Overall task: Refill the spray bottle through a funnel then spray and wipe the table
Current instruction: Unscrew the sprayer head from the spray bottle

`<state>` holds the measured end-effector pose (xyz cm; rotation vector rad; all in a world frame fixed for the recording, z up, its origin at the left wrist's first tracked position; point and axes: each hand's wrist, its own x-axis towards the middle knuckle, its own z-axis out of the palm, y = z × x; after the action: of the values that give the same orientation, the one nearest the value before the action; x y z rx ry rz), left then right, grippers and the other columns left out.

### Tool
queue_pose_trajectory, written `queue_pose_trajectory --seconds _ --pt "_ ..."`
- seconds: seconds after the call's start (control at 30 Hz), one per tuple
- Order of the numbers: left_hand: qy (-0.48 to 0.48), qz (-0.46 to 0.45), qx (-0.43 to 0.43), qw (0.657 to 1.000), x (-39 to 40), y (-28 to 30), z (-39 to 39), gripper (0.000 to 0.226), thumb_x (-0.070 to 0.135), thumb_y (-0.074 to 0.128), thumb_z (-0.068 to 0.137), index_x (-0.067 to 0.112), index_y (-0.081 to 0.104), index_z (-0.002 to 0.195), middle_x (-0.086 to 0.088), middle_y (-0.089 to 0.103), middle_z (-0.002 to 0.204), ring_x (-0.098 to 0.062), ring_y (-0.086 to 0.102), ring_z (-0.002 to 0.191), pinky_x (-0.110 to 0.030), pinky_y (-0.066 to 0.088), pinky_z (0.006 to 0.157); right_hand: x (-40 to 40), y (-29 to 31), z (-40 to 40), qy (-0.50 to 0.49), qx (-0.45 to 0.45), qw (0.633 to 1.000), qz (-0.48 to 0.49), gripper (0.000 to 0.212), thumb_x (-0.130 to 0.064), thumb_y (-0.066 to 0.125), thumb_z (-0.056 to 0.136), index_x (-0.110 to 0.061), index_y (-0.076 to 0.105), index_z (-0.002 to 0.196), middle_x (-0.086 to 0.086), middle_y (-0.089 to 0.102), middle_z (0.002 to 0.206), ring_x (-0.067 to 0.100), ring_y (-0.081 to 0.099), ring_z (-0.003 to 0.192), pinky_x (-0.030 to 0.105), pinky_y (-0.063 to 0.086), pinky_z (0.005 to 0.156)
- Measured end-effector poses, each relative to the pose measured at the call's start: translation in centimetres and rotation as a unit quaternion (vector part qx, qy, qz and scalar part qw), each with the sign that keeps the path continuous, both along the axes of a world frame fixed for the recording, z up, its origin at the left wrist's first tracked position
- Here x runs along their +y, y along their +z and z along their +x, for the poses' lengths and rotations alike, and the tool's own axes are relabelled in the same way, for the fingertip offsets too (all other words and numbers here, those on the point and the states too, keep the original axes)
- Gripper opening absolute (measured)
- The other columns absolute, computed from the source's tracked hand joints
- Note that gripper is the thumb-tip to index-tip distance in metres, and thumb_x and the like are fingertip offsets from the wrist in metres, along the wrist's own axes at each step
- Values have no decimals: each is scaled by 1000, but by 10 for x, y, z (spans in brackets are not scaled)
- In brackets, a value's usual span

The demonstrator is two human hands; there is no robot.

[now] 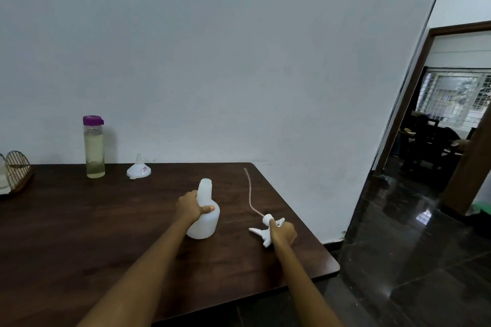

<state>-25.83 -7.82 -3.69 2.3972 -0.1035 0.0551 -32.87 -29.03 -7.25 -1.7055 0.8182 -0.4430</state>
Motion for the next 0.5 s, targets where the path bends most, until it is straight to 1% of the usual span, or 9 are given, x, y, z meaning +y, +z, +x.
queue_pose_trajectory --seconds 0.03,0.07,0.13,0.23,0.3,0.43,0.5 --pt "0 0 -3 1000 -2 0 1 61 38 68 85 5 50 132 -12 55 133 -27 51 124 -33 43 96 -3 -4 1 -6 21 999 -25 32 -18 59 86 8 63 104 19 67 110 33 66 95 28 52 80" --pt "0 -1 -7 1000 -3 -1 2 60 38 69 84 5 50 131 -12 56 132 -28 52 123 -33 44 95 -4 -6 1 -7 42 998 -51 33 -22 61 86 5 64 105 21 66 112 34 61 106 32 49 87" --pt "-2 -3 -11 1000 -5 -2 4 59 38 70 84 5 52 129 -12 57 130 -27 53 121 -33 45 93 -7 -6 0 -8 82 990 -112 36 -27 61 86 1 64 108 19 65 116 33 53 116 34 46 89" --pt "-6 -6 -12 1000 -7 -2 4 61 38 70 84 4 51 131 -12 57 132 -27 53 121 -33 45 93 -8 -5 0 -12 138 967 -212 39 -34 59 86 -3 61 110 16 58 120 30 44 120 34 45 88" --pt "-10 -9 -9 1000 -8 0 1 61 37 69 84 5 50 132 -12 56 132 -28 52 122 -33 44 94 -6 -3 0 -13 144 957 -251 43 -38 58 87 -5 58 114 16 54 123 29 42 121 35 45 89" --pt "-36 -11 7 999 -6 1 -10 65 38 67 86 5 42 135 -13 52 135 -29 50 125 -36 44 98 3 9 3 -4 99 954 -284 47 -40 56 90 -7 53 124 17 52 127 30 41 123 38 42 96" --pt "-41 -13 19 999 -3 -1 -19 76 41 68 85 3 34 141 -14 45 142 -30 45 131 -39 43 103 9 21 5 0 65 952 -300 46 -37 54 91 -8 52 127 16 54 127 29 42 123 39 41 97"
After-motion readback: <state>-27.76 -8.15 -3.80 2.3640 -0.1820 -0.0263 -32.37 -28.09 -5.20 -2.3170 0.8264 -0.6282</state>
